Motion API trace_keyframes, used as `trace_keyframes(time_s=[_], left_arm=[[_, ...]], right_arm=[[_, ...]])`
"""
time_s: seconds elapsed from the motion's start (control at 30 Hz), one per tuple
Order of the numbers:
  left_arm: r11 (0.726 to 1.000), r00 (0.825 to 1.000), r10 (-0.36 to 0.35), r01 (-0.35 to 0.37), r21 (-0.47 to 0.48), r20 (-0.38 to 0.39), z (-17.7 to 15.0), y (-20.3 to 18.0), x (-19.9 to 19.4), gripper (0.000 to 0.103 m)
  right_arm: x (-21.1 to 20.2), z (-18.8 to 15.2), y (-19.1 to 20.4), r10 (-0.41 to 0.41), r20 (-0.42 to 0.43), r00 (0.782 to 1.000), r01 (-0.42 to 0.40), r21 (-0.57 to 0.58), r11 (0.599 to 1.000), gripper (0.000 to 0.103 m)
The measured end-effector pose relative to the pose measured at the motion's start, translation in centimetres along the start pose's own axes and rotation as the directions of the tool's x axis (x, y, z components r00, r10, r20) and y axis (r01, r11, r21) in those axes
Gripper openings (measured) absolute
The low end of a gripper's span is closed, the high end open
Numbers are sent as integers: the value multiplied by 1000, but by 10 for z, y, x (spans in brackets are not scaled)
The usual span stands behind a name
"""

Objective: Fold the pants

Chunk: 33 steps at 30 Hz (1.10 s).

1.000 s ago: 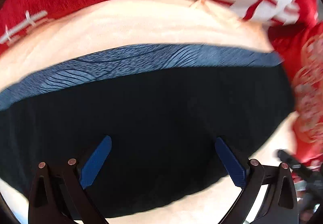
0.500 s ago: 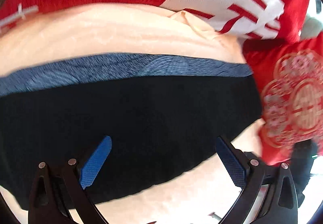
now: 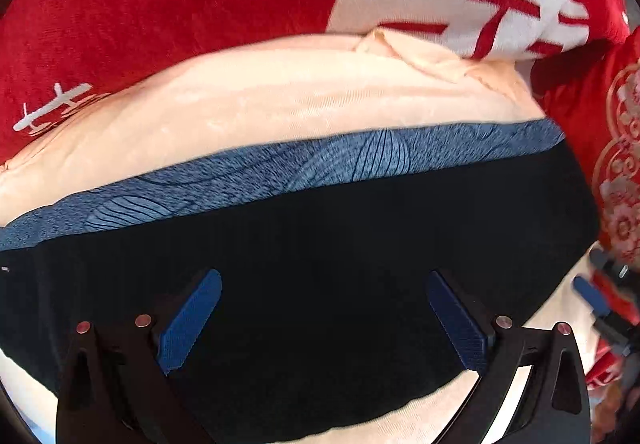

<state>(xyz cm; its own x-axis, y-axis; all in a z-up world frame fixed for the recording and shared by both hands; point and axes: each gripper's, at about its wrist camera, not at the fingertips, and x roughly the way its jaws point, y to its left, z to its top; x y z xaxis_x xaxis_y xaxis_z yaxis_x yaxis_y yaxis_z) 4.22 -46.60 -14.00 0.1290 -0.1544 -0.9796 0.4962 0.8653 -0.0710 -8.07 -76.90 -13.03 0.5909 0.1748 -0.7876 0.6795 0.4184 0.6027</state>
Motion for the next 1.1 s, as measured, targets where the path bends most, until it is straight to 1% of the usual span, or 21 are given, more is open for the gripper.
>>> trace_keyframes(time_s=[0.03, 0.07, 0.1, 0.13, 0.17, 0.27, 0.33, 0.4, 0.43, 0.47, 0.5, 0.53, 0.57, 0.63, 0.77, 1.0, 1.1], left_arm=[[1000, 1000, 18, -17, 8, -9, -2, -1, 6, 103], [999, 999, 32, -31, 18, -20, -5, -3, 12, 103], [999, 999, 39, -39, 31, -7, -8, -4, 14, 103], [998, 999, 43, -44, 42, 12, -9, -5, 13, 103], [997, 999, 47, -48, 53, 16, -9, -6, 14, 103], [997, 999, 45, -46, 57, 5, -6, -6, 18, 103], [997, 999, 46, -46, 59, -1, -4, -6, 19, 103], [997, 999, 48, -48, 62, 3, -3, -7, 20, 103], [997, 999, 50, -50, 63, 6, -3, -7, 20, 103], [997, 999, 52, -52, 63, 7, -2, -7, 21, 103], [997, 999, 53, -54, 62, 6, -1, -7, 21, 103], [997, 999, 54, -54, 61, 3, -1, -7, 22, 103], [997, 999, 55, -55, 61, 2, 0, -13, 25, 103], [997, 998, 55, -55, 61, 0, 0, -15, 24, 103], [996, 998, 59, -59, 60, 0, 1, -14, 25, 103], [997, 999, 55, -54, 50, -4, 4, -14, 29, 103], [998, 999, 53, -53, 47, -9, 6, -15, 31, 103]], right_arm=[[2, 6, -3, -1, 13, 1000, 1, 19, 1000, 60], [3, 10, -3, -1, 19, 1000, 0, 25, 1000, 56], [6, 14, -4, -10, 21, 1000, 9, 25, 1000, 46], [10, 18, -3, -53, 10, 999, 52, 19, 998, 9], [12, 20, -2, -67, 7, 998, 67, 15, 998, 5], [9, 17, -1, -54, 20, 998, 54, -11, 998, 5], [7, 13, -9, -4, 8, 1000, 4, 14, 1000, 8], [8, 8, -11, 33, -28, 999, -33, 9, 999, 12], [8, 3, -11, 39, -44, 998, -39, 1, 999, 19], [9, 0, -11, 47, -53, 997, -47, -1, 999, 29], [11, -3, -12, 61, -63, 996, -61, 2, 998, 35], [12, -6, -12, 74, -69, 995, -74, 8, 997, 44], [14, -9, -14, 87, -72, 994, -86, 16, 996, 48], [17, -13, -16, 102, -77, 992, -100, 33, 994, 48], [15, -15, -20, 134, -42, 990, -131, 64, 989, 48], [14, -11, -21, 161, -25, 987, -159, 58, 986, 48], [13, -11, -25, 181, 4, 983, -181, 63, 981, 47]])
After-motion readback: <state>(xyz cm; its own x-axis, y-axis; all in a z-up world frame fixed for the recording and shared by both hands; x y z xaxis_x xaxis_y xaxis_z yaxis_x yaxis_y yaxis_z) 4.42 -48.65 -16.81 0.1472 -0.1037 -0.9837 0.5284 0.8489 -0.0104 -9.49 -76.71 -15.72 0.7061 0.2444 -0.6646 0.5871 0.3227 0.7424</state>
